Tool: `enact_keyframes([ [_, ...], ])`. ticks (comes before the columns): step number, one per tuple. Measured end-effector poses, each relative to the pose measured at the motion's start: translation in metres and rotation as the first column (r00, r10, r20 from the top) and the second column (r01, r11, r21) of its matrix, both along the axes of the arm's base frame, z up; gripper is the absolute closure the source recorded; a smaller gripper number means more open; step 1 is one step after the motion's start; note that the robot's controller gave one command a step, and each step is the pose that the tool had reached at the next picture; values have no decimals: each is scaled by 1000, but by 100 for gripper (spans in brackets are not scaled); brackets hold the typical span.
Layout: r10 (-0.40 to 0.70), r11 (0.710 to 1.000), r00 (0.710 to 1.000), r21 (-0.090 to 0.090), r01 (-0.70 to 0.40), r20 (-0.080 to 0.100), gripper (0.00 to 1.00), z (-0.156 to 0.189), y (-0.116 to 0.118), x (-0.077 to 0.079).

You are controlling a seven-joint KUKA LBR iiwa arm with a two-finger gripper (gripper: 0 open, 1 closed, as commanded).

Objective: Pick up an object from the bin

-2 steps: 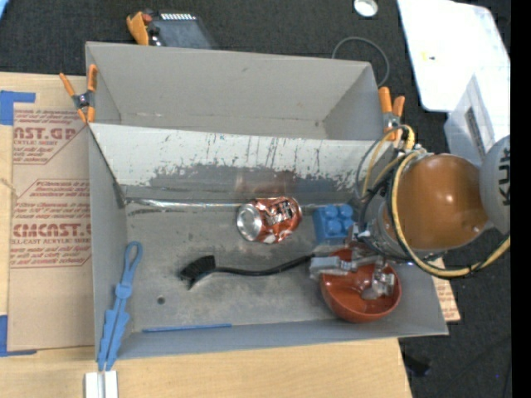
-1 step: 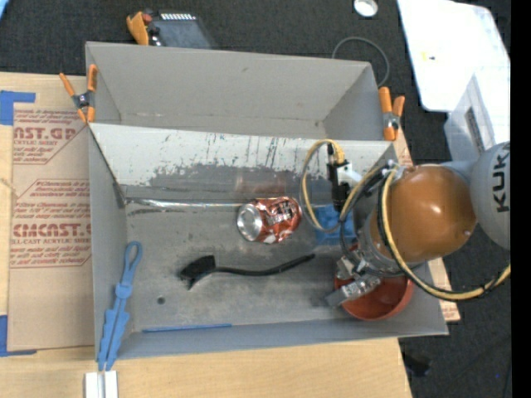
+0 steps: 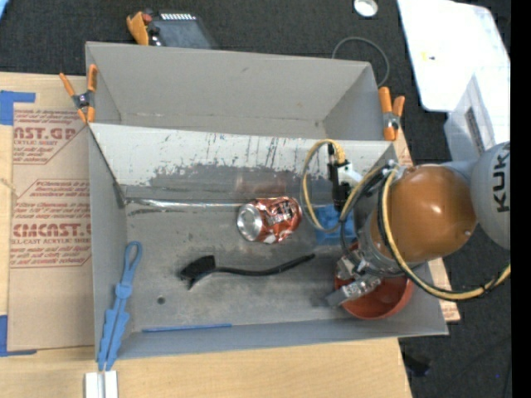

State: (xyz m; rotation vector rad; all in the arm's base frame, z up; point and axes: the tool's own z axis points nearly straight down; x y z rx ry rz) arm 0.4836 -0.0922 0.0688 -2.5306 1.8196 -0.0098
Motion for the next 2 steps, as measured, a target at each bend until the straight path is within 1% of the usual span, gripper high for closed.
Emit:
enact_keyframes([
  [1, 1, 1000, 1000, 3, -1, -10, 100, 32, 2, -3],
  [2, 0, 1000, 1000, 0, 0, -1, 100, 62, 0, 0],
])
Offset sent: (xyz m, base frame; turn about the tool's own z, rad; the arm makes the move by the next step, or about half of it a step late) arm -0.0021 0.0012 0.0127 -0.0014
